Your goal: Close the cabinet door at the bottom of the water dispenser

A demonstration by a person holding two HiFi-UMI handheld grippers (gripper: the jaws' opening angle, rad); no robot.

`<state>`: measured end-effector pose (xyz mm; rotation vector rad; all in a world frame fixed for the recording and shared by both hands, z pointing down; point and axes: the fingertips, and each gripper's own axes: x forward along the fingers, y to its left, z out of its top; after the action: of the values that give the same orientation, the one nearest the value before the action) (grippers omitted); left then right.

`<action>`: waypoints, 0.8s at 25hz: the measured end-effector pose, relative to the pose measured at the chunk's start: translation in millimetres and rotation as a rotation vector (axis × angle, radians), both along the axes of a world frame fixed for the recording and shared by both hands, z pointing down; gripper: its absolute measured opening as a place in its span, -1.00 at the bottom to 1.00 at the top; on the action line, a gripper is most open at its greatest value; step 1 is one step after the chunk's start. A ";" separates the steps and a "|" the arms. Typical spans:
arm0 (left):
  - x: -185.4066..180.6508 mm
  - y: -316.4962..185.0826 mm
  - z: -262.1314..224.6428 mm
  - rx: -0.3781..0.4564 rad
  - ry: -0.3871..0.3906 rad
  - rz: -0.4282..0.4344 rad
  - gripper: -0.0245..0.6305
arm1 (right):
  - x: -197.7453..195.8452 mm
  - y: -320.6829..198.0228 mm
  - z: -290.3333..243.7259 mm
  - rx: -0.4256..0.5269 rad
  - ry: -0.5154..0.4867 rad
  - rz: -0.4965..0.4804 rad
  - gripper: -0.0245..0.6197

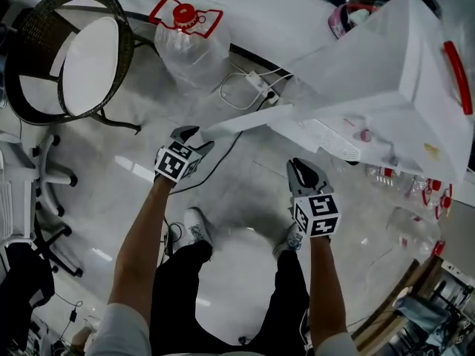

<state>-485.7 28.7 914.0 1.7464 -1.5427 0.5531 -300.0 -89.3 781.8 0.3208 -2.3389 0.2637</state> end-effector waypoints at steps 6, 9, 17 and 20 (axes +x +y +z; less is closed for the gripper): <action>6.7 -3.8 22.8 0.013 -0.038 -0.006 -0.15 | 29.0 10.8 31.1 -0.026 -0.003 0.038 -0.70; 11.9 -2.7 22.1 -0.003 -0.047 -0.046 -0.20 | 48.5 16.2 34.0 -0.035 -0.005 0.052 -0.70; 77.2 22.1 21.2 -0.076 -0.001 -0.076 -0.28 | 109.4 26.3 27.3 -0.057 -0.008 0.086 -0.70; 114.5 28.4 21.3 -0.104 0.029 -0.101 -0.28 | 137.3 25.7 21.4 -0.058 -0.004 0.088 -0.70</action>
<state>-371.2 57.2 935.3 1.5832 -1.5447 0.5456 -162.6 -63.6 803.3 0.3961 -2.3198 0.3742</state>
